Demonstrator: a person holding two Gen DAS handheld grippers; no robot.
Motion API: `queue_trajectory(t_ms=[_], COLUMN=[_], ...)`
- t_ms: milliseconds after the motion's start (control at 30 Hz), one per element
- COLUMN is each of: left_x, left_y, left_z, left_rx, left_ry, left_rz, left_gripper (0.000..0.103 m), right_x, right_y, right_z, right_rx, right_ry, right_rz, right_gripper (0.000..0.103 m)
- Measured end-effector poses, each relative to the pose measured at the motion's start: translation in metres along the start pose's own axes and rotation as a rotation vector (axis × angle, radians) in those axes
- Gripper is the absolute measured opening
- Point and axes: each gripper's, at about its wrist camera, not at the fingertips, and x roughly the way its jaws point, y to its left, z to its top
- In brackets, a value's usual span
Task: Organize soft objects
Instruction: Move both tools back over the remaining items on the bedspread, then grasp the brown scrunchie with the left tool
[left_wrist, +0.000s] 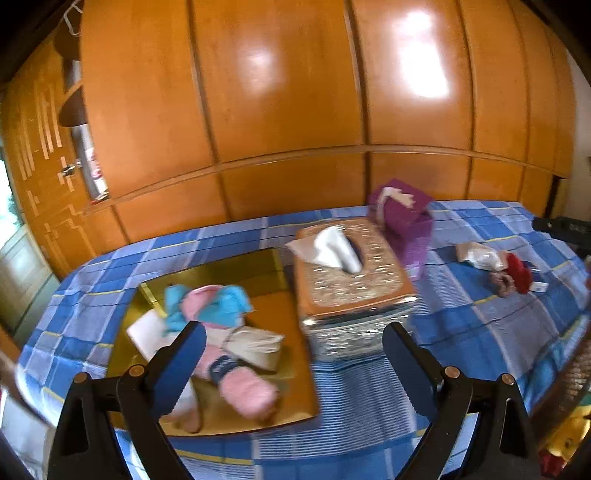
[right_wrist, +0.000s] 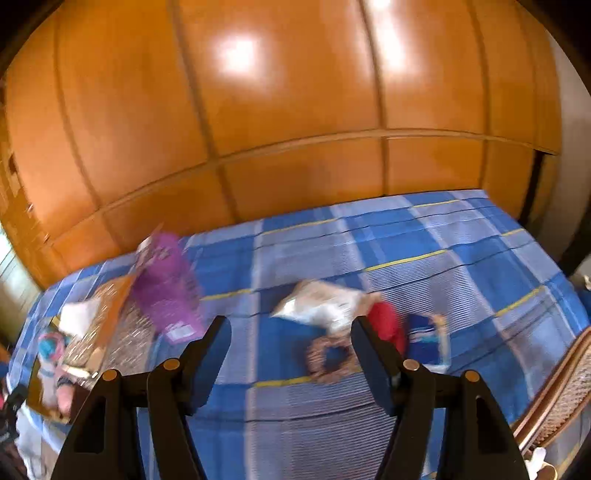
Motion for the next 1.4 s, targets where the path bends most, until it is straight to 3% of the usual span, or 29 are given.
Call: queue_trajectory(t_ms=[133, 233, 367, 600, 900, 1133, 1233, 1400], left_x=[0.0, -0.001, 0.005, 0.039, 0.109, 0.165, 0.181, 0.204], left_y=[-0.02, -0.041, -0.072, -0.134, -0.235, -0.292, -0.308, -0.331], left_z=[0.008, 0.017, 0.03, 0.045, 0.05, 0.046, 0.045, 0.047], left_rx=[0.054, 0.091, 0.155, 0.227, 0.288, 0.33, 0.348, 0.351], left_ry=[-0.012, -0.021, -0.011, 0.088, 0.231, 0.335, 0.351, 0.377], left_rz=[-0.054, -0.137, -0.234, -0.394, -0.592, -0.603, -0.596, -0.58], left_gripper=[0.097, 0.096, 0.086, 0.069, 0.062, 0.062, 0.068, 0.069], right_x=[-0.004, 0.0, 0.01, 0.016, 0.017, 0.019, 0.022, 0.026], right_y=[-0.051, -0.082, -0.111, -0.133, -0.153, -0.157, -0.157, -0.156], right_z=[0.011, 0.012, 0.006, -0.008, -0.018, -0.017, -0.017, -0.018], right_rx=[0.151, 0.247, 0.339, 0.477, 0.599, 0.613, 0.612, 0.606], right_ry=[-0.052, -0.077, -0.085, -0.088, -0.116, -0.105, -0.09, -0.065], right_rz=[-0.024, -0.026, -0.013, 0.086, 0.162, 0.195, 0.204, 0.217], right_gripper=[0.068, 0.068, 0.068, 0.071, 0.071, 0.071, 0.071, 0.071])
